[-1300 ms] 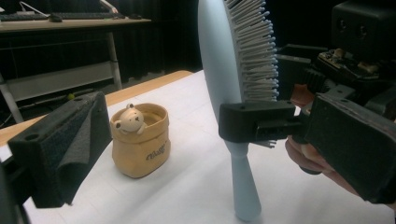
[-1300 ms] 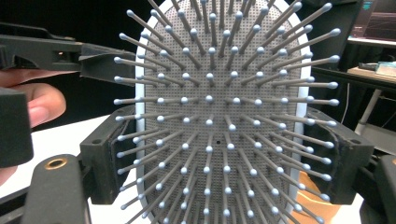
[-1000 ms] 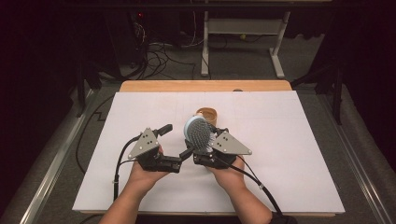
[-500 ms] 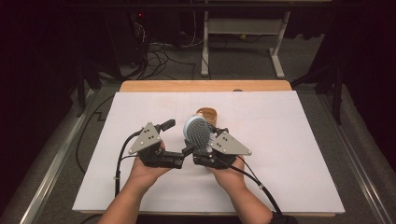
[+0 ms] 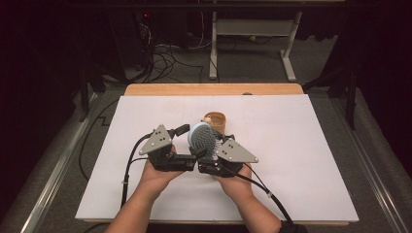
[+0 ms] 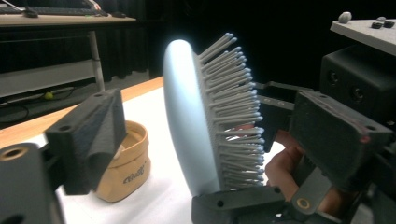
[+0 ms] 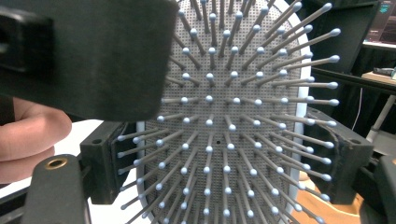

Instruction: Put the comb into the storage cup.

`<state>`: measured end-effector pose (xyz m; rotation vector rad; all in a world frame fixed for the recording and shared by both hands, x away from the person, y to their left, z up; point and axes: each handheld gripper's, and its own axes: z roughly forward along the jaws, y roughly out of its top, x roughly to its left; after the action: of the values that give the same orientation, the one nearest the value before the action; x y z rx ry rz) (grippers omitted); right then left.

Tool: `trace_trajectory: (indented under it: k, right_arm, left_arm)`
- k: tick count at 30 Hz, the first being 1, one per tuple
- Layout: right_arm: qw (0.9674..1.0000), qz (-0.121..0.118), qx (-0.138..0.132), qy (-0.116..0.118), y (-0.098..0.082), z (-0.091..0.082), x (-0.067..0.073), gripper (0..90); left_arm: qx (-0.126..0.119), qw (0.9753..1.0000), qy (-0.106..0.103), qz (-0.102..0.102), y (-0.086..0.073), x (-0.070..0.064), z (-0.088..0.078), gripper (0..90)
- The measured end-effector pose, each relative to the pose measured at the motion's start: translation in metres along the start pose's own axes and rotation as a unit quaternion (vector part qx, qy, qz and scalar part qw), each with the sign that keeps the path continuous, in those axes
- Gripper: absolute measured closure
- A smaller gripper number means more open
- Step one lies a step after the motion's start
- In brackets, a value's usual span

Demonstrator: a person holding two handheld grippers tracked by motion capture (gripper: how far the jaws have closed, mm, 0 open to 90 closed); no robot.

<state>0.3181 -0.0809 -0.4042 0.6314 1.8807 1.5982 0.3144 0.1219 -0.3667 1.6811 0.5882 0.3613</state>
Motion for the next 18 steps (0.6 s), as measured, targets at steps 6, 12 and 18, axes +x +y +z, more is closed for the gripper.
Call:
trace_trajectory:
  k: [6, 12, 18]
  right_arm:
    - [1.0, 0.0, 0.001, 0.002, 0.0001, 0.0006, 0.0022, 20.7]
    - [1.0, -0.001, -0.001, 0.004, 0.0006, 0.001, 0.0036, 20.7]
    - [1.0, -0.002, 0.001, 0.005, 0.0001, 0.0015, 0.0045, 20.7]
  left_arm:
    - [0.008, 0.9999, 0.0, -0.007, 0.0001, 0.0008, 0.002, 17.4]
    - [0.006, 1.0, 0.003, -0.008, 0.0002, 0.0005, 0.0019, 23.5]
    - [0.009, 0.9999, 0.005, -0.007, -0.0001, 0.0005, 0.0021, 31.6]
